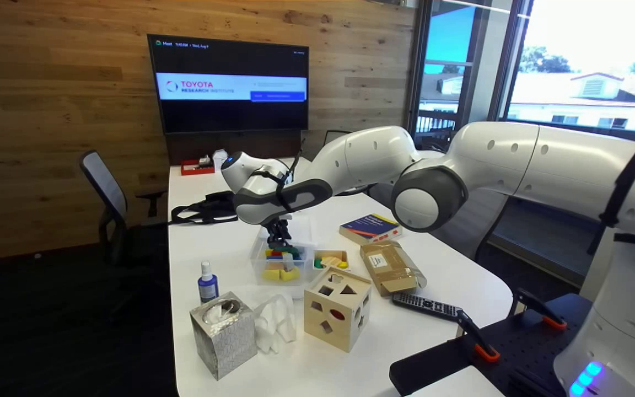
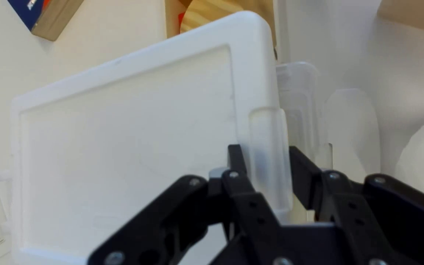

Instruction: Close the storage box

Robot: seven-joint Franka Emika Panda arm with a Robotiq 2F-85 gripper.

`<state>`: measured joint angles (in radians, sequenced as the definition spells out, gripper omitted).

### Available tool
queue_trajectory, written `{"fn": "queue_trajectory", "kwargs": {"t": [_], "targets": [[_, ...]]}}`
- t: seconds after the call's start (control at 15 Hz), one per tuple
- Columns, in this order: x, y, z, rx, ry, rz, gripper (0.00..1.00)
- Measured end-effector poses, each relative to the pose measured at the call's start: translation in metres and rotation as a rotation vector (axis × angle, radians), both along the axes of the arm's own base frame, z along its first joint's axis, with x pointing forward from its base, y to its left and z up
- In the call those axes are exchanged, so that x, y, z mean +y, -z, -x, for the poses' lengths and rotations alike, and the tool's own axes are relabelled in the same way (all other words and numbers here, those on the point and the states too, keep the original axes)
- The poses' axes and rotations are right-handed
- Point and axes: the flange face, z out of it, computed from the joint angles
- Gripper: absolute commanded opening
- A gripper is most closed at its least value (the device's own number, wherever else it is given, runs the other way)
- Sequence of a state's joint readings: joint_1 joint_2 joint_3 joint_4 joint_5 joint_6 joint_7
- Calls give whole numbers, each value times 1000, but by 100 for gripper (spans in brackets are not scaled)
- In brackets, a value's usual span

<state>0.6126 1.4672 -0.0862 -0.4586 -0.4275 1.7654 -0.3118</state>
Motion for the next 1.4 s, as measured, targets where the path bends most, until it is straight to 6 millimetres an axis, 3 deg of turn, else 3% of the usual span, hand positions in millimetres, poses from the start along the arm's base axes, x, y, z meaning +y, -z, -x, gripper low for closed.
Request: {"fn": "queue_trajectory", "kwargs": {"t": [0.4,1.4], "targets": [[21,4,15,31,-33,-15,8],[16,23,26,145,-28,-19,8]]}}
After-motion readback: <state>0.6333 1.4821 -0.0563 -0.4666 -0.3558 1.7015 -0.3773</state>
